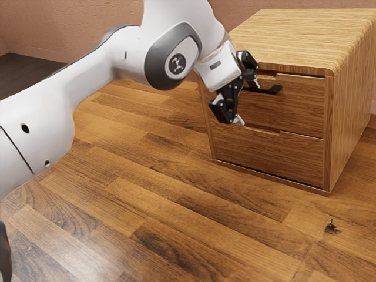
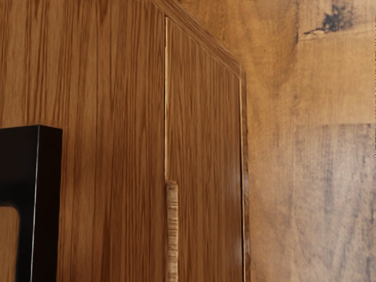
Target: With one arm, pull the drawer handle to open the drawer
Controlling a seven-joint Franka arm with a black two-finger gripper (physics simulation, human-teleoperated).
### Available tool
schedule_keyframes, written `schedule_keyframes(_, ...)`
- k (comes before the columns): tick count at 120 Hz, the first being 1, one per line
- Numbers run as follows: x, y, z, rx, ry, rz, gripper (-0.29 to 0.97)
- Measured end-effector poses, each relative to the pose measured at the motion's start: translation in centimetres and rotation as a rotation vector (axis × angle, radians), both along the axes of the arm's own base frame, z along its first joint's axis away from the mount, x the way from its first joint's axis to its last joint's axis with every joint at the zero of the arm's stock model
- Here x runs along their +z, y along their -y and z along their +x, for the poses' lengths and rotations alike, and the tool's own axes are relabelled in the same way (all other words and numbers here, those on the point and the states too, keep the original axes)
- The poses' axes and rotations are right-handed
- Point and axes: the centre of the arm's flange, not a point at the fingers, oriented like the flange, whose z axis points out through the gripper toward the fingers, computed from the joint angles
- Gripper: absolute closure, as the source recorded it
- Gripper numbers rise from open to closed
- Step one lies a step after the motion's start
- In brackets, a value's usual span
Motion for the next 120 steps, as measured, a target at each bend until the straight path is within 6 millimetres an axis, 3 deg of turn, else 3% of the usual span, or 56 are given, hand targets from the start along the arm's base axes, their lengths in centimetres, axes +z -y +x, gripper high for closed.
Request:
schedule_keyframes(26,-0.4,0.3,-0.3,-0.008,-0.007,0.002,0.01)
schedule_keyframes(46,0.7,0.3,-1.9,-0.009,-0.004,0.010,0.03)
schedule_keyframes(66,-0.2,0.2,-2.5,-0.005,-0.031,0.017,0.01)
schedule_keyframes(120,0.0,0.6,-6.4,-0.004,-0.061,0.043,0.00)
